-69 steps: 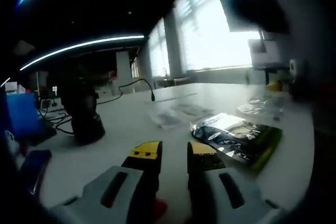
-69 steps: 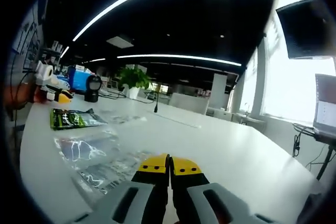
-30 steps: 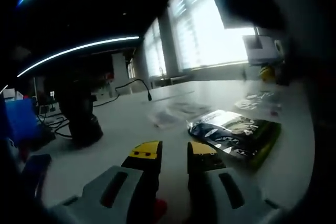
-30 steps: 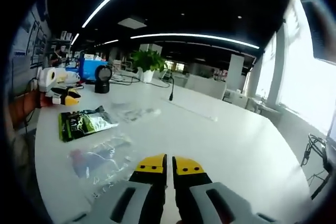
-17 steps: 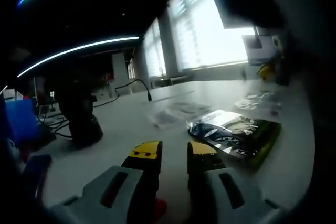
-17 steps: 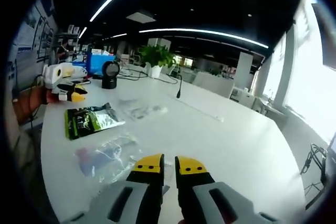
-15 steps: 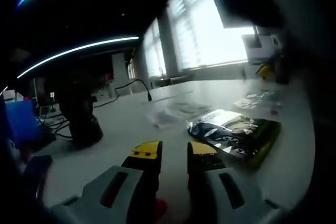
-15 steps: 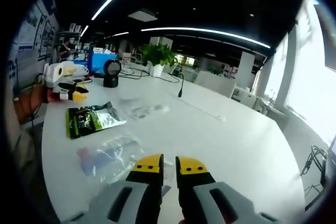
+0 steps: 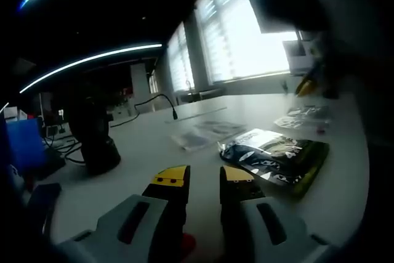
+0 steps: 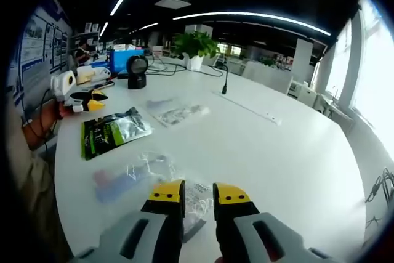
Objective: Clip sheet goods on table flip sheet goods clip sheet goods scan sheet goods put sheet goods back to table
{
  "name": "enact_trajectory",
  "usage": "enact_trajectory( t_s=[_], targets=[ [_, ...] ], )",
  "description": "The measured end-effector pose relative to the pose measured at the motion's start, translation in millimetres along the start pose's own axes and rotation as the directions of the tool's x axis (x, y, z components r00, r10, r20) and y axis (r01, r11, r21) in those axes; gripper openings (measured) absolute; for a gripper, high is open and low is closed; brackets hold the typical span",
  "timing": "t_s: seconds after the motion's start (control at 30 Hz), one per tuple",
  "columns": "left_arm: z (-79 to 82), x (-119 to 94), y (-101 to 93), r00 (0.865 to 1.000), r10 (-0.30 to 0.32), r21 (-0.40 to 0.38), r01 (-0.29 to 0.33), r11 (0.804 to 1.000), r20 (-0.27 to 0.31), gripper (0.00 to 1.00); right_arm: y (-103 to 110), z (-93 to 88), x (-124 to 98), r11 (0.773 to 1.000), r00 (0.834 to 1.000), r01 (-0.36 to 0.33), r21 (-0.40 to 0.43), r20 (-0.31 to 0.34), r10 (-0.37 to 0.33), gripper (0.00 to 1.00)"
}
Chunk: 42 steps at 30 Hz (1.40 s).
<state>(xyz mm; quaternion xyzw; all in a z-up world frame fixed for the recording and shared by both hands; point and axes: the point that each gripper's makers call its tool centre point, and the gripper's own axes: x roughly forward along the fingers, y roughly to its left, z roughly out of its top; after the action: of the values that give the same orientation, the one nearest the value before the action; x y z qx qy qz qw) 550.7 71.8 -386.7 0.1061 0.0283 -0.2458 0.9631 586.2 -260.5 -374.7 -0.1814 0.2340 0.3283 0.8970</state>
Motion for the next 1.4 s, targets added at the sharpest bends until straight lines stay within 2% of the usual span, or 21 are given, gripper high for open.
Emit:
enact_trajectory(
  t_s=[0.27, 0.83, 1.1, 1.4],
  targets=[
    [-0.3, -0.2, 1.1, 1.0, 0.005, 0.001, -0.005, 1.0, -0.002, 0.13, -4.1, -0.6, 10.5, 1.0, 0.998, -0.024, -0.008, -0.053, 0.023, 0.17],
    [0.6, 0.6, -1.1, 1.0, -0.007, 0.005, 0.007, 1.0, 0.002, 0.13, -2.0, -24.4, 24.9, 0.997, 0.982, -0.059, 0.055, -0.174, 0.068, 0.2],
    [-1.1, 1.0, -0.5, 1.0, -0.004, 0.009, 0.004, 1.0, -0.002, 0.13, -3.8, -26.8, 30.1, 0.992, 0.978, -0.08, 0.094, -0.182, 0.096, 0.24],
    [-1.4, 0.9, -0.8, 1.0, -0.005, 0.01, 0.005, 1.0, -0.001, 0.13, -6.4, -32.9, 32.5, 0.992, 0.973, -0.081, 0.099, -0.21, 0.101, 0.24]
  ],
)
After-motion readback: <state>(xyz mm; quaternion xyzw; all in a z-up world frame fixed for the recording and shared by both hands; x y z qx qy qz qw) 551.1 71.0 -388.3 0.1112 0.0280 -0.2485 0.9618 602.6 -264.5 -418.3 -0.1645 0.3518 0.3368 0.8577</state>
